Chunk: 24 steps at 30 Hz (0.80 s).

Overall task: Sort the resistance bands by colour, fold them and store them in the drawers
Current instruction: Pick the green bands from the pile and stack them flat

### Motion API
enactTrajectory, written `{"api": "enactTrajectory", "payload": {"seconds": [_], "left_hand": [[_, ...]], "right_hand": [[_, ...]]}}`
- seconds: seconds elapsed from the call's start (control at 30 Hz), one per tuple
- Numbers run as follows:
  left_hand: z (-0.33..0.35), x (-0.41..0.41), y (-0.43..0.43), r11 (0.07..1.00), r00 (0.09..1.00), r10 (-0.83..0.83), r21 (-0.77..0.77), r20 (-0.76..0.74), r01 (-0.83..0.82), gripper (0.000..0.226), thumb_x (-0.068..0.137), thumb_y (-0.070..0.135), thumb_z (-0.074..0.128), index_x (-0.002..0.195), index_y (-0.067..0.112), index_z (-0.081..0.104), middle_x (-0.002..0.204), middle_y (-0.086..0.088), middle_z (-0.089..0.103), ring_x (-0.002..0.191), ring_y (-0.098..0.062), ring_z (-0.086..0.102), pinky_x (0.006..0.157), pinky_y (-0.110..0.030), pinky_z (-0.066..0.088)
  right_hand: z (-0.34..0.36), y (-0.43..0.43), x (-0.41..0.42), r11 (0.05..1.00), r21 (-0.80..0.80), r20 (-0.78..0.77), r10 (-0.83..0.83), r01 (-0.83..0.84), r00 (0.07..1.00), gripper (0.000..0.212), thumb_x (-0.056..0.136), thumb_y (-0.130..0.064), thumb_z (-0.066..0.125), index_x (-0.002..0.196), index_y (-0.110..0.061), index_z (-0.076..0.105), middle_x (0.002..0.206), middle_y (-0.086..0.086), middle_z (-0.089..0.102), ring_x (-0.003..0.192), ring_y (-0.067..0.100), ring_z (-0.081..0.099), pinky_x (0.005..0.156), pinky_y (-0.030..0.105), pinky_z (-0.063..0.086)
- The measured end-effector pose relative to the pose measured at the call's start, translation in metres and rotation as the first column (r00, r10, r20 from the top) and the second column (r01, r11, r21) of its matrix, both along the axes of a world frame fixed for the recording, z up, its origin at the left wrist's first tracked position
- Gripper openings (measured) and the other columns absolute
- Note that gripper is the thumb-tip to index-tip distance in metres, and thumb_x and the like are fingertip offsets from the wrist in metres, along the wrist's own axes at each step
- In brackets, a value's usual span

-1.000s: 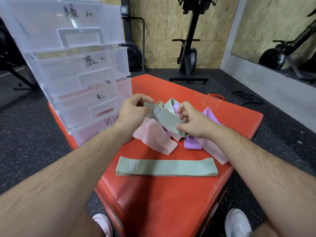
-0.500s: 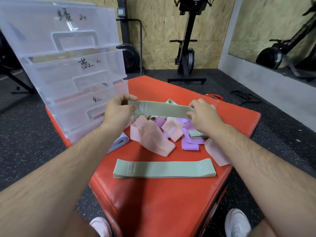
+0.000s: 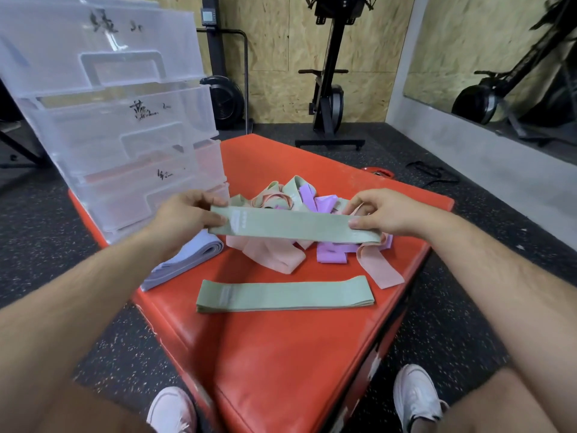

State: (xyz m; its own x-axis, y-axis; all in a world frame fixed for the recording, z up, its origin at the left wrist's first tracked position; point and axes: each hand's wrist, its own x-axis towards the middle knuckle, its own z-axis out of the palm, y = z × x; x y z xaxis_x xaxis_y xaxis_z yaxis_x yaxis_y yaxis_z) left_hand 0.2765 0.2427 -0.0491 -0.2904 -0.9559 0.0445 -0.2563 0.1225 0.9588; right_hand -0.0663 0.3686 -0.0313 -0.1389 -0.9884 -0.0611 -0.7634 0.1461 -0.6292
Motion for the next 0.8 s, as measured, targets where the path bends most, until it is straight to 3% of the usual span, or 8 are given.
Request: {"api": "enactTrajectory", "payload": {"seconds": [0.1, 0.2, 0.3, 0.37, 0.43, 0.53, 0.63, 0.8], "left_hand": [[-0.015, 0.017, 0.014, 0.997, 0.979, -0.076, 0.016, 0.187, 0.075, 0.026, 0.072, -0.008, 0.079, 0.088, 0.012, 0.072, 0.083, -0.007, 0.069, 0.063, -0.003, 0.063, 0.059, -0.012, 0.050], [-0.030, 0.030, 0.029, 0.989, 0.943, -0.150, 0.026, 0.297, 0.149, 0.026, 0.065, 0.007, 0.087, 0.086, 0.016, 0.074, 0.079, 0.002, 0.070, 0.075, -0.011, 0.060, 0.072, -0.021, 0.049], [-0.039, 0.037, 0.042, 0.987, 0.894, -0.118, -0.050, 0.433, 0.155, 0.025, 0.071, 0.006, 0.086, 0.087, 0.019, 0.073, 0.068, 0.007, 0.060, 0.062, -0.003, 0.054, 0.055, -0.007, 0.038], [-0.042, 0.037, 0.045, 0.982, 0.862, -0.111, -0.082, 0.494, 0.173, 0.024, 0.073, 0.008, 0.085, 0.088, 0.021, 0.073, 0.072, 0.007, 0.063, 0.060, 0.002, 0.055, 0.056, -0.007, 0.040], [-0.045, 0.039, 0.048, 0.974, 0.820, -0.110, -0.104, 0.561, 0.202, 0.024, 0.073, 0.011, 0.085, 0.090, 0.024, 0.073, 0.077, 0.010, 0.066, 0.069, -0.005, 0.058, 0.063, -0.014, 0.043], [-0.051, 0.039, 0.051, 0.952, 0.750, -0.111, -0.145, 0.653, 0.268, 0.023, 0.077, 0.012, 0.080, 0.093, 0.025, 0.071, 0.081, 0.009, 0.065, 0.069, -0.005, 0.056, 0.058, -0.007, 0.040], [-0.057, 0.037, 0.053, 0.932, 0.683, -0.112, -0.161, 0.722, 0.323, 0.020, 0.079, 0.014, 0.078, 0.095, 0.024, 0.071, 0.084, 0.005, 0.065, 0.075, -0.012, 0.059, 0.059, -0.009, 0.041], [-0.063, 0.040, 0.047, 0.862, 0.646, -0.081, -0.272, 0.759, 0.428, 0.020, 0.079, 0.020, 0.073, 0.097, 0.028, 0.073, 0.102, 0.003, 0.060, 0.106, -0.021, 0.055, 0.096, -0.030, 0.042]], "right_hand": [[-0.009, 0.013, 0.004, 0.996, 0.070, 0.003, 0.050, -0.050, 0.999, 0.013, 0.089, -0.016, 0.075, 0.098, -0.024, 0.070, 0.073, -0.009, 0.066, 0.057, 0.003, 0.056, 0.055, 0.023, 0.044], [-0.024, 0.024, 0.015, 0.989, 0.122, -0.106, 0.101, -0.088, 0.989, 0.013, 0.086, -0.022, 0.077, 0.095, -0.028, 0.070, 0.075, -0.012, 0.067, 0.065, 0.001, 0.059, 0.061, 0.018, 0.043], [-0.035, 0.037, 0.026, 0.986, 0.137, -0.194, 0.121, -0.095, 0.974, 0.012, 0.085, -0.025, 0.078, 0.095, -0.028, 0.071, 0.081, -0.012, 0.068, 0.074, 0.004, 0.061, 0.068, 0.020, 0.046], [-0.040, 0.044, 0.032, 0.987, 0.127, -0.211, 0.126, -0.101, 0.969, 0.011, 0.086, -0.026, 0.077, 0.095, -0.027, 0.071, 0.082, -0.009, 0.068, 0.074, 0.006, 0.060, 0.070, 0.023, 0.048], [-0.045, 0.048, 0.038, 0.988, 0.115, -0.239, 0.133, -0.108, 0.962, 0.010, 0.086, -0.026, 0.075, 0.096, -0.026, 0.071, 0.086, -0.008, 0.070, 0.075, 0.006, 0.061, 0.070, 0.024, 0.048], [-0.053, 0.050, 0.044, 0.988, 0.119, -0.287, 0.133, -0.103, 0.949, 0.013, 0.086, -0.027, 0.072, 0.099, -0.026, 0.072, 0.091, -0.011, 0.070, 0.086, 0.008, 0.064, 0.079, 0.027, 0.052], [-0.061, 0.048, 0.045, 0.981, 0.158, -0.344, 0.158, -0.109, 0.926, 0.016, 0.086, -0.029, 0.070, 0.101, -0.026, 0.071, 0.097, -0.013, 0.069, 0.095, 0.011, 0.064, 0.087, 0.032, 0.053], [-0.066, 0.044, 0.044, 0.982, 0.152, -0.399, 0.166, -0.114, 0.902, 0.019, 0.088, -0.033, 0.068, 0.106, -0.027, 0.070, 0.108, -0.007, 0.067, 0.104, 0.016, 0.062, 0.094, 0.037, 0.050]]}}
